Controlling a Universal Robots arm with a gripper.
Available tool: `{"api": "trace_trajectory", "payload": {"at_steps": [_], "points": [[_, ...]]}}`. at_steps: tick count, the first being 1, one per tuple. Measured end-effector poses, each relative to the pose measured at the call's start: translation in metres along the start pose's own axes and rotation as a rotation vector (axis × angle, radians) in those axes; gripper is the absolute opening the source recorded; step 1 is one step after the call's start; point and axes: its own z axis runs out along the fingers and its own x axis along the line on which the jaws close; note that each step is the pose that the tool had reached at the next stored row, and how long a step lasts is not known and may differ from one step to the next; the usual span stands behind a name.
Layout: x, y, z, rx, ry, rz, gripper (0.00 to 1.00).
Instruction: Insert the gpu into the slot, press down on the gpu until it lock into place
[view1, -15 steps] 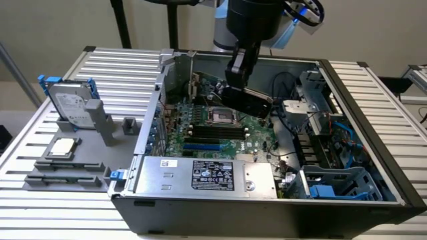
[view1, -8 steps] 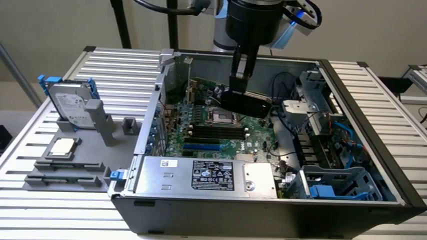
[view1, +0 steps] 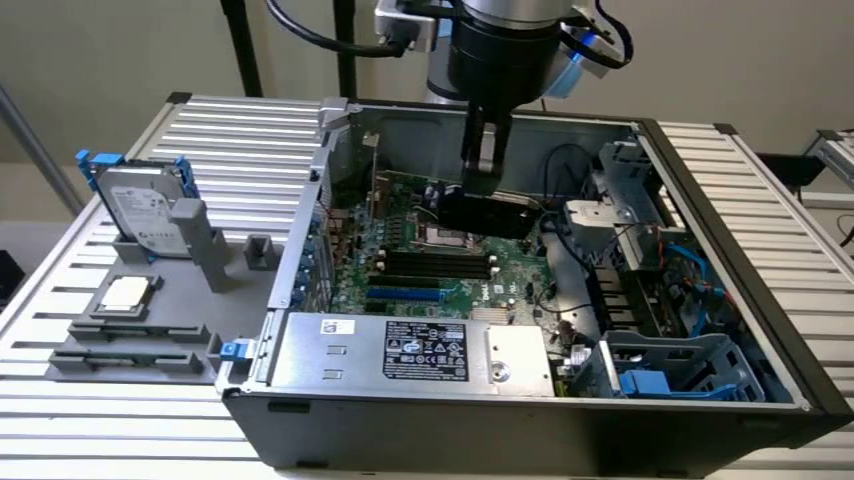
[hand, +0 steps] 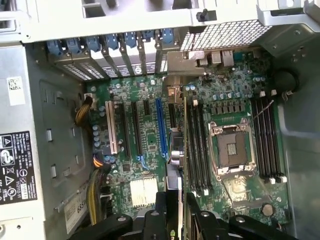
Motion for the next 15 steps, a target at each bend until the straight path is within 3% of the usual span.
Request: {"api": "trace_trajectory", "payload": {"at_steps": [8, 15], "points": [[0.005, 0.0176, 0.0113, 0.0015, -0.0002, -0.008, 0.26], [0.011, 0.0232, 0.0175, 0.0012, -0.0001, -0.014, 0.26]]}}
